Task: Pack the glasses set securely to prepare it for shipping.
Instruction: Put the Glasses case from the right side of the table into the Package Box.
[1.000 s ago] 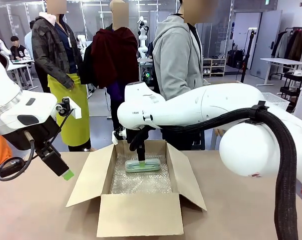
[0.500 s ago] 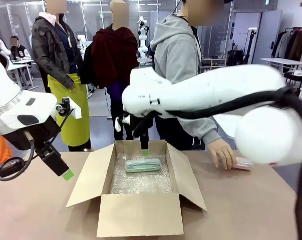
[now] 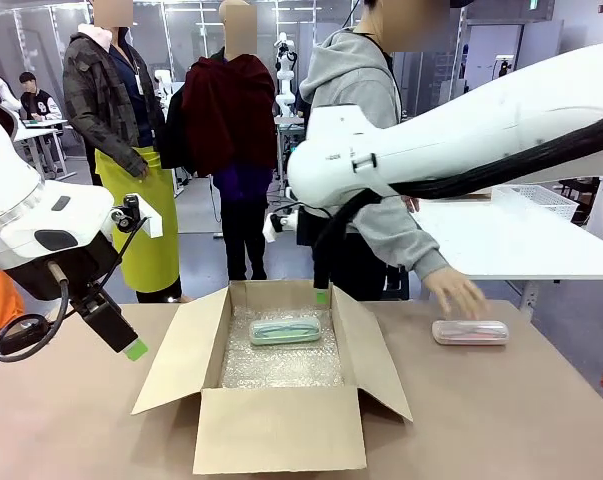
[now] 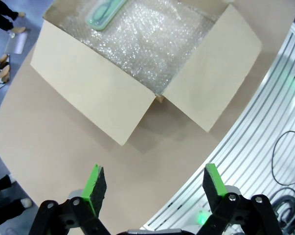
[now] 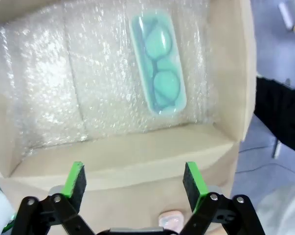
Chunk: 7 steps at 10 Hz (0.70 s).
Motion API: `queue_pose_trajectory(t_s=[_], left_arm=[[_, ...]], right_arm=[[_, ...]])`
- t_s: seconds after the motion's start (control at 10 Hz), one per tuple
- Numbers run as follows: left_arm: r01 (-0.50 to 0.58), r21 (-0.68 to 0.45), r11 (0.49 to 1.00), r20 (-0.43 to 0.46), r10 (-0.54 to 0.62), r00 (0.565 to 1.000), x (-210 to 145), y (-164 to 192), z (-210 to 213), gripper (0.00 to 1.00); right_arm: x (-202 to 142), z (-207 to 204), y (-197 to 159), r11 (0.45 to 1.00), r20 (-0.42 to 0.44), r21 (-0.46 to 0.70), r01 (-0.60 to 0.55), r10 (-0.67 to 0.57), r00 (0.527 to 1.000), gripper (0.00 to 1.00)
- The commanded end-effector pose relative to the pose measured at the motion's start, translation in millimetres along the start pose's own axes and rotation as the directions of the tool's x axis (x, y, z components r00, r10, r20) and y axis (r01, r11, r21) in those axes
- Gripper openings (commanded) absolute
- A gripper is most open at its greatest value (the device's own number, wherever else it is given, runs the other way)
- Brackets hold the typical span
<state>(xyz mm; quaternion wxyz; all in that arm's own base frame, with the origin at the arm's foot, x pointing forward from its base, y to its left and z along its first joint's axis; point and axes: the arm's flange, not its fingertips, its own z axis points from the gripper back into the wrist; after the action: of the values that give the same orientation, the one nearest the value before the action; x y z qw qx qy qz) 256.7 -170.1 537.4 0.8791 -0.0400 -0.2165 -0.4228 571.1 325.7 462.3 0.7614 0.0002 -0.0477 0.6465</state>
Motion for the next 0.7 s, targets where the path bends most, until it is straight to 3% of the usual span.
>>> queue_pose_trajectory(t_s=[0.0,0.2,0.4,0.6], left_arm=[[0.015,0.005,1.0,0.013,-0.015,1.0,1.0,1.4,0.4,1.0],[0.015,0.005,1.0,0.013,-0.015,1.0,1.0,1.4,0.4,1.0],[0.015,0.005,1.0,0.013,-0.015,1.0,1.0,1.4,0.4,1.0],[0.015,0.005,1.0,0.013,-0.015,1.0,1.0,1.4,0.4,1.0]], right_arm=[[-57.2,0.4,38.5,0.987,0.05,-0.025,0.157,-0.156,0.987,1.0],[-121.2,11.3,49.3,0.937,0.097,-0.046,0.345,-0.34,0.936,1.0],[-176.6,9.9,51.5,0.86,0.129,-0.029,0.51,-0.503,0.855,1.0],[-226.0,-7.3,49.3,0.725,0.111,-0.013,0.689,-0.684,0.721,1.0]])
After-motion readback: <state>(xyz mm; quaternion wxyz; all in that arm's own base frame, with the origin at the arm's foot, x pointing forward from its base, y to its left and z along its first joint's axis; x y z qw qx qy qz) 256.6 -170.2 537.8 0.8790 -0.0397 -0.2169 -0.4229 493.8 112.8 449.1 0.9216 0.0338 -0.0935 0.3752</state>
